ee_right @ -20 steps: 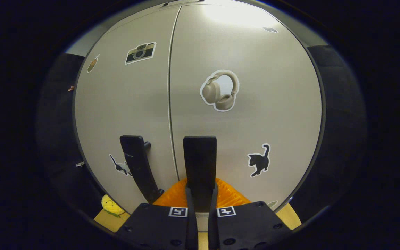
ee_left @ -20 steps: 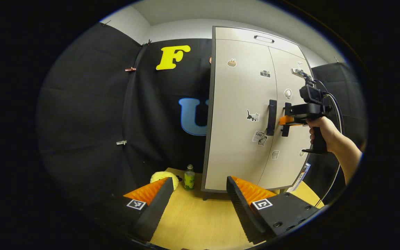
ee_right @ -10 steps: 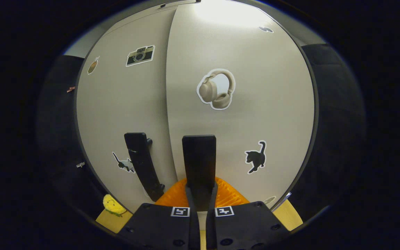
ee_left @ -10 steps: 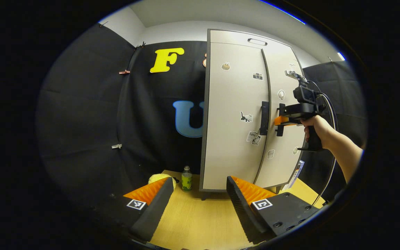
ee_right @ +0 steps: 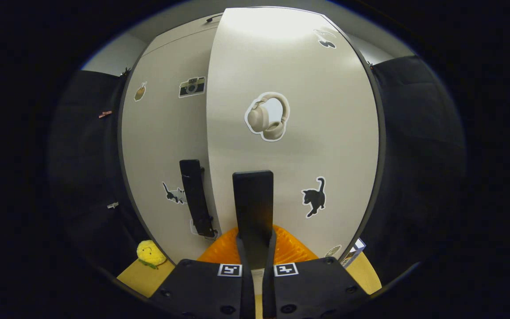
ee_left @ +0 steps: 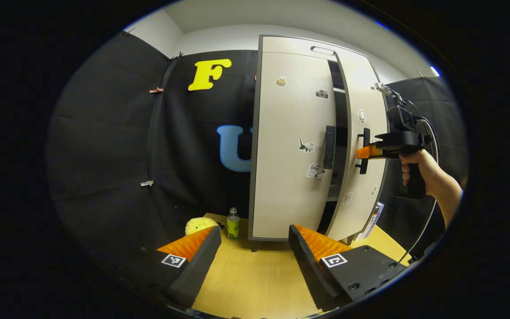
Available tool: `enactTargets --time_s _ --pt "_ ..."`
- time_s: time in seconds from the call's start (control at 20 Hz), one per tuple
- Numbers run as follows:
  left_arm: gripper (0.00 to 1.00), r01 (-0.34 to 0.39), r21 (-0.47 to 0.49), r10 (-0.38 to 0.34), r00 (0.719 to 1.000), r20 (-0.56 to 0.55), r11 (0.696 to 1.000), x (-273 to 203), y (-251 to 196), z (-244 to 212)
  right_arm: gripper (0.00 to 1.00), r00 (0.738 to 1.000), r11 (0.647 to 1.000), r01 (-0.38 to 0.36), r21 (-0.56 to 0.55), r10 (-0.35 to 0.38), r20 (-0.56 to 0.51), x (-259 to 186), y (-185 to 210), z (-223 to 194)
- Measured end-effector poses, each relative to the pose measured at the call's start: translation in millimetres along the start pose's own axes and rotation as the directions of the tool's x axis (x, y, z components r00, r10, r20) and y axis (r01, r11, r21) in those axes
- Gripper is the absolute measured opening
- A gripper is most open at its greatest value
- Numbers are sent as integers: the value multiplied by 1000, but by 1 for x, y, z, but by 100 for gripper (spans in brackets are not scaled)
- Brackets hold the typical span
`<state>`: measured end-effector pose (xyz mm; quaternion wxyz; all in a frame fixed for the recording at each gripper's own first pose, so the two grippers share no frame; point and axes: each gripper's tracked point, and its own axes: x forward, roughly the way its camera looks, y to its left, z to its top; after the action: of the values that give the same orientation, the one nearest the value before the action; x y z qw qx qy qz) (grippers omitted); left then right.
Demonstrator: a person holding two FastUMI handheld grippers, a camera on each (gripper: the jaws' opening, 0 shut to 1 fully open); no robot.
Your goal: Open the right door of the double-door shoe cabinet with the right hand, and open the left door with the left hand.
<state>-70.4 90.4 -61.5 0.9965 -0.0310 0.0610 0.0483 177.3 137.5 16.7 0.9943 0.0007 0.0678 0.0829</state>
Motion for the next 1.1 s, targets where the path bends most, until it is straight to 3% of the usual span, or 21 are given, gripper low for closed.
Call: enactTargets --time_s 0.05,0.1,0.3,0.55,0.85,1.1 --pt "95 -8 -1 8 1000 3 1000 -4 -10 2 15 1000 1000 -26 -1 26 1 -4 -2 1" --pt "95 -19 -4 19 1000 2 1000 -8 -20 1 11 999 999 -54 -2 54 2 -7 -4 1" --pt "95 -55 -26 55 998 -7 998 -30 -69 -3 11 989 989 -145 -5 145 13 -24 -17 5" --pt "95 -66 -40 66 998 -5 997 -57 -124 -8 11 982 982 -188 -4 188 22 -53 -45 4" --pt "95 -49 6 49 999 -1 999 -70 -167 -9 10 991 991 -130 -29 131 23 -75 -88 2" --pt "95 -19 6 19 1000 2 1000 -69 -185 -10 9 999 999 8 -37 -6 49 -81 -145 5"
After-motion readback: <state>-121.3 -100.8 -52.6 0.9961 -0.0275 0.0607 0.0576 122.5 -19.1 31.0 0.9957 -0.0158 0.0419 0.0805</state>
